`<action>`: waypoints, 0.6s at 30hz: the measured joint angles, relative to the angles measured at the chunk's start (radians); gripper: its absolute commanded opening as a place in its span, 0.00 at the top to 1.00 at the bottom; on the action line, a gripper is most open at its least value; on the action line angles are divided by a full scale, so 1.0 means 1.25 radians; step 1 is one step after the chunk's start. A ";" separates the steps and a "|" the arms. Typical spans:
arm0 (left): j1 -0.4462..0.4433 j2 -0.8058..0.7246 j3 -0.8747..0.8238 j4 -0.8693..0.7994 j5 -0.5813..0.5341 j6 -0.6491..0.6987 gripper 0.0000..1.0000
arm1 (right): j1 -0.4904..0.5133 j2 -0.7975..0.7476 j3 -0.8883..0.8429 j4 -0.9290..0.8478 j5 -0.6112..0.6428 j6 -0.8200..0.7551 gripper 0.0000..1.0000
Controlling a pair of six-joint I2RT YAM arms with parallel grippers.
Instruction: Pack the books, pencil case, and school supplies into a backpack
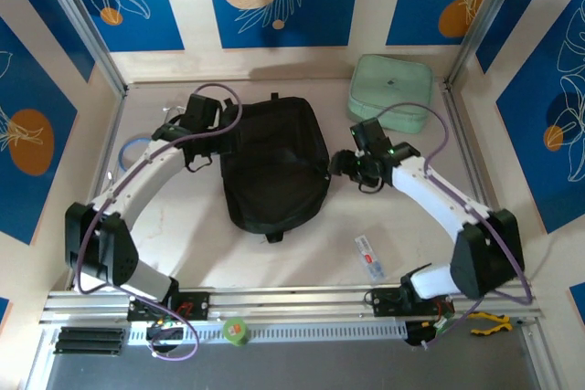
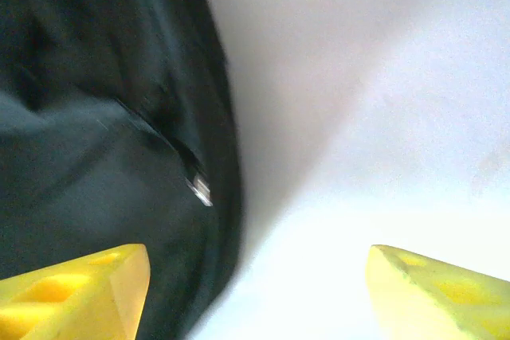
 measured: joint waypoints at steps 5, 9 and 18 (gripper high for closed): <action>0.020 -0.038 -0.052 0.047 0.017 -0.015 0.04 | 0.071 -0.084 -0.138 -0.132 0.026 0.107 0.28; 0.030 -0.046 -0.082 0.063 0.033 -0.020 0.01 | 0.131 -0.121 -0.216 -0.176 0.028 0.202 0.29; 0.040 -0.069 -0.098 0.093 0.080 -0.020 0.00 | 0.194 -0.066 -0.258 -0.128 0.014 0.323 0.37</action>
